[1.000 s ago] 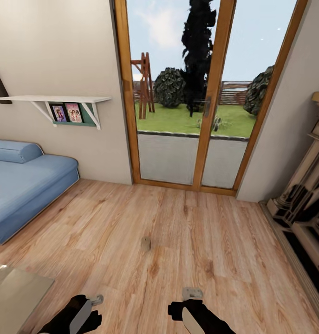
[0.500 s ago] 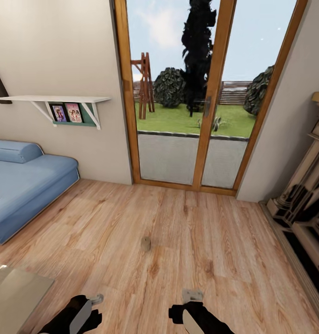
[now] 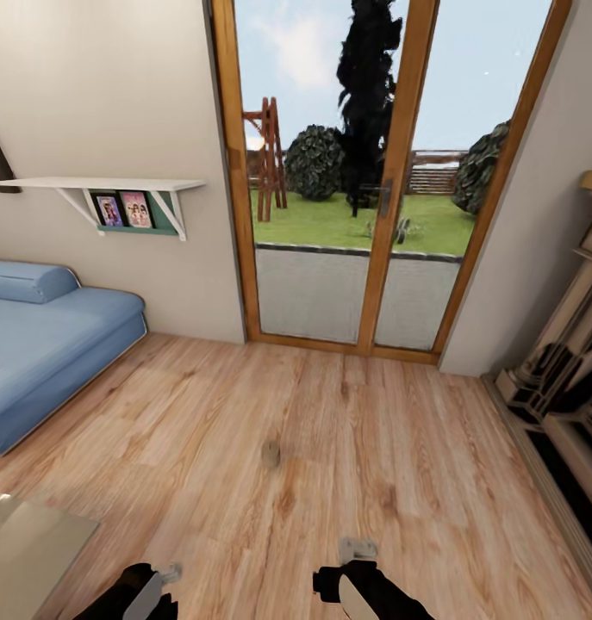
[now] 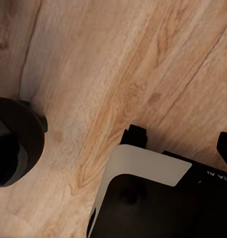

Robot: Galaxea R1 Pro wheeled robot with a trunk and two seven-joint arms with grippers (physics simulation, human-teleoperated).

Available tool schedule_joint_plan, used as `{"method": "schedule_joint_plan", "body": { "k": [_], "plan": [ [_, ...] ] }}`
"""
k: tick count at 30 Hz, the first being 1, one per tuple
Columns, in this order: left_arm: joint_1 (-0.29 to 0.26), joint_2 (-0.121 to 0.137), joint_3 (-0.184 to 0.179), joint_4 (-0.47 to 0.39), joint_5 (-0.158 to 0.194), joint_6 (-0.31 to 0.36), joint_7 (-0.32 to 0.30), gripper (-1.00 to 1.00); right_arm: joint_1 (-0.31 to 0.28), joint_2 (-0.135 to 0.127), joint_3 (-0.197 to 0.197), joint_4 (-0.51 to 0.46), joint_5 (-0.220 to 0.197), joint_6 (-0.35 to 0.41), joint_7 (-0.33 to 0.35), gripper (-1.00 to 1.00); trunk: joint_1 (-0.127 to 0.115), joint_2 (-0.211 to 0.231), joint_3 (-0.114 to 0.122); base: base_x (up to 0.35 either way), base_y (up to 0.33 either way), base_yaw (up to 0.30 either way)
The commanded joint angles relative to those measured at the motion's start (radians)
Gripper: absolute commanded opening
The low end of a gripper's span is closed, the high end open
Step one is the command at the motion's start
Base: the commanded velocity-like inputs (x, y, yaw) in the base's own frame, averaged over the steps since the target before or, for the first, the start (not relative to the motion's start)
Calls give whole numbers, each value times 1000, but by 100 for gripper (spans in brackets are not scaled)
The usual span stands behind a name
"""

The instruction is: Place each of the two pumpkins and all three candles from the living room inside a cabinet in the living room (use any cabinet), then make sure every cabinet is closed, and position the cauldron so it is next to a table in the living room.

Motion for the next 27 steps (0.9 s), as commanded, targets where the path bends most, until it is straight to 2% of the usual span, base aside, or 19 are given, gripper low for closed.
{"method": "schedule_joint_plan", "body": {
  "k": [1,12,18,27],
  "plan": [
    [0,0,-8,-2,11,2,8,100,-1,-1,8,-2,-10,3,-9,100,0,-1,-1,230,0,0],
    [-1,-10,-15,-2,12,-1,6,100,-1,-1,9,-10,0,1,-6,100,0,-1,-1,308,0,0],
    [-9,-13,-27,-28,13,2,5,100,-1,-5,10,-17,0,3,-5,100,0,-1,-1,338,0,0],
    [-10,-20,-28,-51,13,5,4,100,-1,-5,8,-13,-9,3,-5,100,0,-1,-1,342,8,0]
  ]
}}
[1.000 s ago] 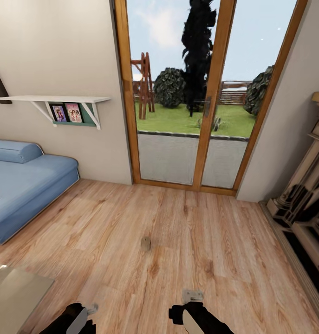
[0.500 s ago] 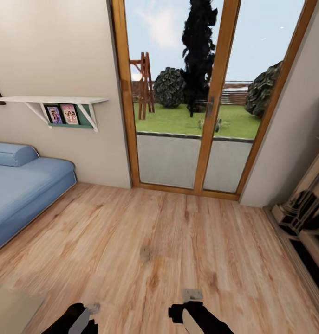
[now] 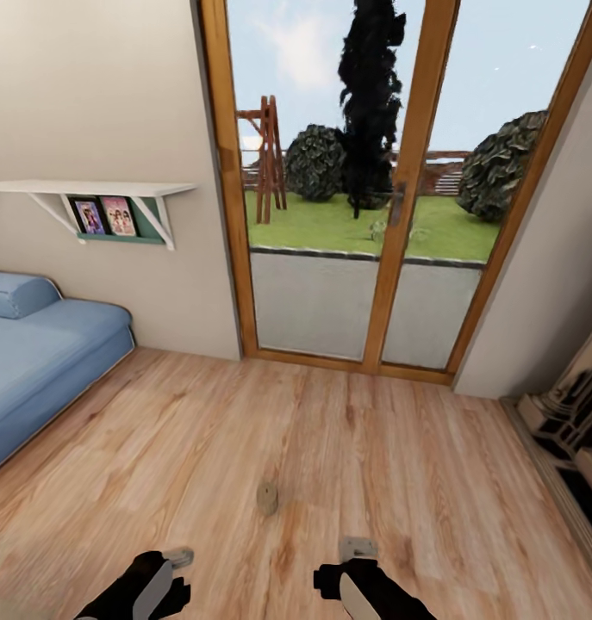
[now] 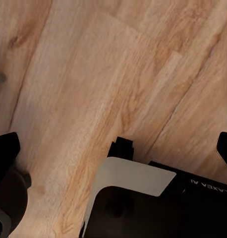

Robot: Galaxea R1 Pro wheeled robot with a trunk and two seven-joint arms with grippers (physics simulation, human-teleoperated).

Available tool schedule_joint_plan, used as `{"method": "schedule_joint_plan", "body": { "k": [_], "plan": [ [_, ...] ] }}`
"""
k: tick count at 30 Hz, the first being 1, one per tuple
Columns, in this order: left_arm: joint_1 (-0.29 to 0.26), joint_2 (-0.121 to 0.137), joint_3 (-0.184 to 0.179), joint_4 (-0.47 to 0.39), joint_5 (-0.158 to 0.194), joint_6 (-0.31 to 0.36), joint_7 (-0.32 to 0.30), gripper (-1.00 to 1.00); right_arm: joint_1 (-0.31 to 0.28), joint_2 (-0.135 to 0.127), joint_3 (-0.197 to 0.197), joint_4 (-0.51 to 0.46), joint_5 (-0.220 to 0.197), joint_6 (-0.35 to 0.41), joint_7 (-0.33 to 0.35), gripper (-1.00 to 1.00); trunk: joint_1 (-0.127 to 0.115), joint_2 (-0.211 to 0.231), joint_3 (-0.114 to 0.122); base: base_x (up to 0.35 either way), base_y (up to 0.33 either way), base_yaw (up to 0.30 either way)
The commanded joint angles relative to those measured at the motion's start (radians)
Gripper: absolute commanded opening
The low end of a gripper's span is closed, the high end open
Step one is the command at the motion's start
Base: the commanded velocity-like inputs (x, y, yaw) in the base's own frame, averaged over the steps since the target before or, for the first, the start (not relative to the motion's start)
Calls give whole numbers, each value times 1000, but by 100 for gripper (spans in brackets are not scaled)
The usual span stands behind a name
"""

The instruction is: Place each of the two pumpkins and all three candles from the living room inside a cabinet in the living room (use any cabinet), then make sure every cabinet is closed, and position the cauldron so it is next to a table in the living room.

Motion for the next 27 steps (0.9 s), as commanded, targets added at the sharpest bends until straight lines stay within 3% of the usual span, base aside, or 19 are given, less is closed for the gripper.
{"method": "schedule_joint_plan", "body": {
  "k": [1,10,21,27],
  "plan": [
    [0,0,-8,-2,10,4,8,100,-1,-1,8,-2,-10,3,-9,100,1,-1,-1,341,59,0],
    [0,-6,-9,-3,11,3,8,100,-1,-1,8,-3,-11,3,-9,100,1,-1,-1,265,62,0],
    [1,-6,-12,-3,12,2,6,100,0,-1,9,-3,-11,3,-9,100,1,-1,-1,74,4,0],
    [1,-5,-29,-2,11,1,-79,100,0,-1,8,-3,-11,2,-8,100,1,-1,-1,4,0,0]
  ]
}}
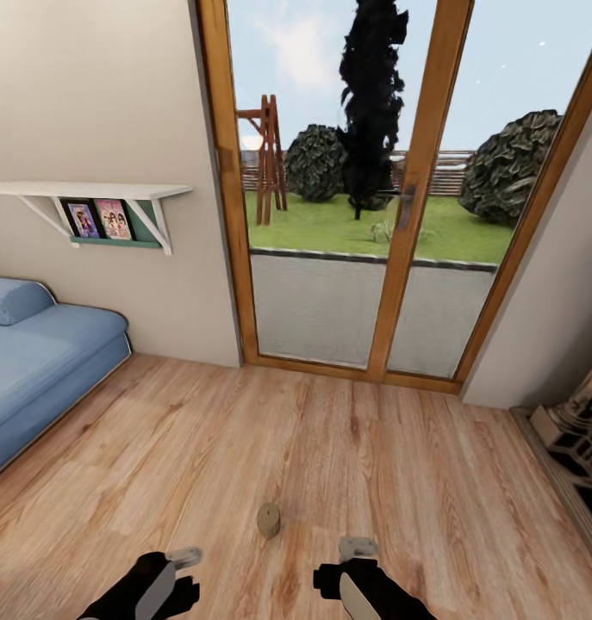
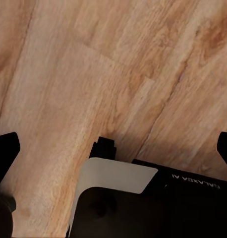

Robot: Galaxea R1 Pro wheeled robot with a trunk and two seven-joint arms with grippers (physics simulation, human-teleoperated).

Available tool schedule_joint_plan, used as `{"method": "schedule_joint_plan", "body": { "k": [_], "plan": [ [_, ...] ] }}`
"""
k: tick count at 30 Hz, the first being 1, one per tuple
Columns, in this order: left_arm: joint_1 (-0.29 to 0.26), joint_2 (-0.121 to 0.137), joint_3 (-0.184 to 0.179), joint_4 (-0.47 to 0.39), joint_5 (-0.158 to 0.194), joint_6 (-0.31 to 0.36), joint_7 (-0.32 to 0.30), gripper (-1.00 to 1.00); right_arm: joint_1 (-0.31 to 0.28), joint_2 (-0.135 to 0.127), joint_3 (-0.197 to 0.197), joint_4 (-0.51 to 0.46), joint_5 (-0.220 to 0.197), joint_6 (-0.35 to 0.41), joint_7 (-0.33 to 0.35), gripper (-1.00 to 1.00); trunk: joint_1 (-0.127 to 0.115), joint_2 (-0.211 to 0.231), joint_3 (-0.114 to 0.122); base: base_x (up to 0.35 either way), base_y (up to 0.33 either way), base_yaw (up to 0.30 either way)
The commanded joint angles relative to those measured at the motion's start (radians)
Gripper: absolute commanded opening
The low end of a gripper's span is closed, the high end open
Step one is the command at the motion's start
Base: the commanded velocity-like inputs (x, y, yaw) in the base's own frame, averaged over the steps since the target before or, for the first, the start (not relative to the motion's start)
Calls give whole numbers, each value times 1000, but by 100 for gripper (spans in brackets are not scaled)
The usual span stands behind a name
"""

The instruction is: Place each of the two pumpkins and all three candles from the living room inside a cabinet in the living room (use any cabinet), then make sure every cabinet is closed, and position the cauldron so it is next to a table in the living room.

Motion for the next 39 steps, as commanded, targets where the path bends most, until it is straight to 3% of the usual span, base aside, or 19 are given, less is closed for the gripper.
{"method": "schedule_joint_plan", "body": {
  "k": [1,9,23,39],
  "plan": [
    [0,1,-14,-2,11,4,-4,100,-1,-1,7,-2,-10,3,-9,100,0,-1,-1,0,0,0],
    [0,1,-28,-3,10,2,-23,100,-1,-1,-5,-3,-12,-2,83,100,0,-1,-1,0,0,-11],
    [0,1,-31,-3,9,0,-22,100,-1,-1,-5,2,-12,-13,90,100,0,-1,-6,121,-10,-225],
    [0,0,-30,-2,9,0,-22,100,-1,1,-1,2,-11,-41,90,100,0,-1,-6,213,-2,-12]
  ]
}}
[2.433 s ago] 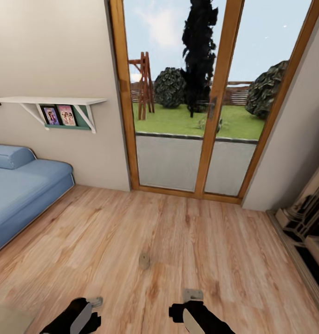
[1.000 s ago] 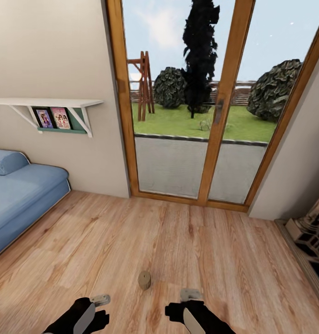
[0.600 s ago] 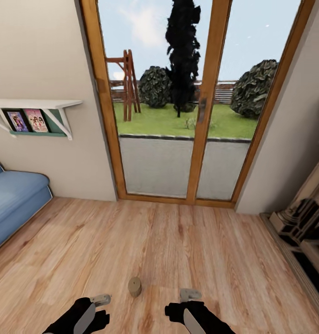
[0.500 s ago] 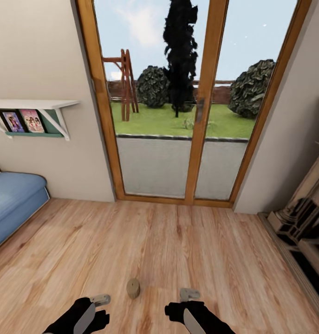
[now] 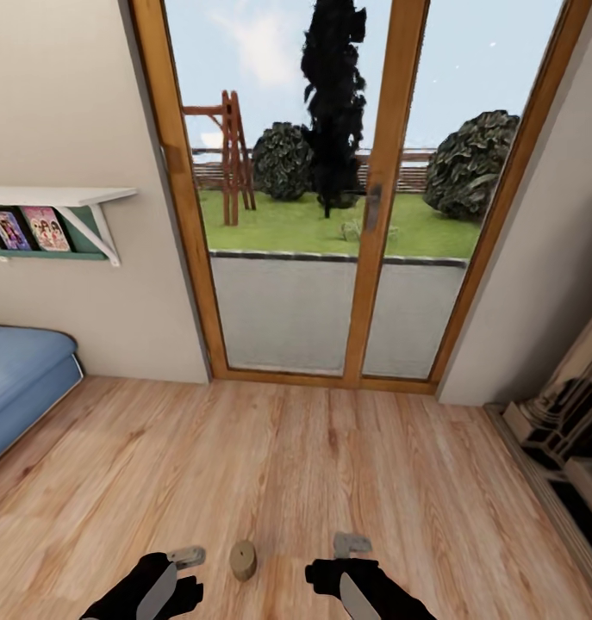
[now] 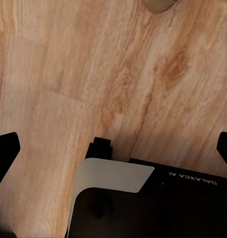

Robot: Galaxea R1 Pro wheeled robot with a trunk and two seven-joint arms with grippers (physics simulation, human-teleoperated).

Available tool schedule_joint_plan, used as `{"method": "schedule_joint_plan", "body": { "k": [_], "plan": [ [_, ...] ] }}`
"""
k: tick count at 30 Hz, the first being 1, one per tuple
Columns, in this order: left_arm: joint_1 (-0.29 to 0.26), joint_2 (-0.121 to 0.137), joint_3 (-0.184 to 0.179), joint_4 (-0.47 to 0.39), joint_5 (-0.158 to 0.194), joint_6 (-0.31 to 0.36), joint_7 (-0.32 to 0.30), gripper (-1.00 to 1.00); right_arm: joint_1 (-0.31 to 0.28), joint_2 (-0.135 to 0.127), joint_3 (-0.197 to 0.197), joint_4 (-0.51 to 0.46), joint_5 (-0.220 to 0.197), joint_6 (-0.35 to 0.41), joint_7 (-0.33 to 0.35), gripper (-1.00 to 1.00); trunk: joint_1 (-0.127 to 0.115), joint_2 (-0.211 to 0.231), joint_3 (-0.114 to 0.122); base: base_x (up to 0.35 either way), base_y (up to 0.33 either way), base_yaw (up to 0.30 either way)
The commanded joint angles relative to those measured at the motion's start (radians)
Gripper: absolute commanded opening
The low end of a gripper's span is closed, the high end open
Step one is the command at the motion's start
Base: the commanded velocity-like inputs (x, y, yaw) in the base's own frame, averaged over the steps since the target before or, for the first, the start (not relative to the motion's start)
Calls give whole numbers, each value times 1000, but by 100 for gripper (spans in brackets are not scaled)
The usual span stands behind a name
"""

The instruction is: Place each of the two pumpkins and all three candles from the living room inside a cabinet in the living room (use any cabinet), then make sure every cabinet is closed, and position the cauldron so it is next to a table in the living room.

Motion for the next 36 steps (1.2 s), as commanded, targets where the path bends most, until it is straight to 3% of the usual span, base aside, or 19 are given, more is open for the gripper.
{"method": "schedule_joint_plan", "body": {
  "k": [1,16,36],
  "plan": [
    [0,1,-7,-2,11,4,8,100,-1,-1,8,-2,-10,3,-9,100,0,-1,-1,169,0,0],
    [0,1,-20,-2,12,4,8,100,-1,-1,8,0,-4,-6,-9,100,0,-1,-1,139,-10,0],
    [0,1,-26,-2,12,4,8,100,0,-2,8,1,0,-11,-9,100,0,-1,-1,117,-146,0]
  ]
}}
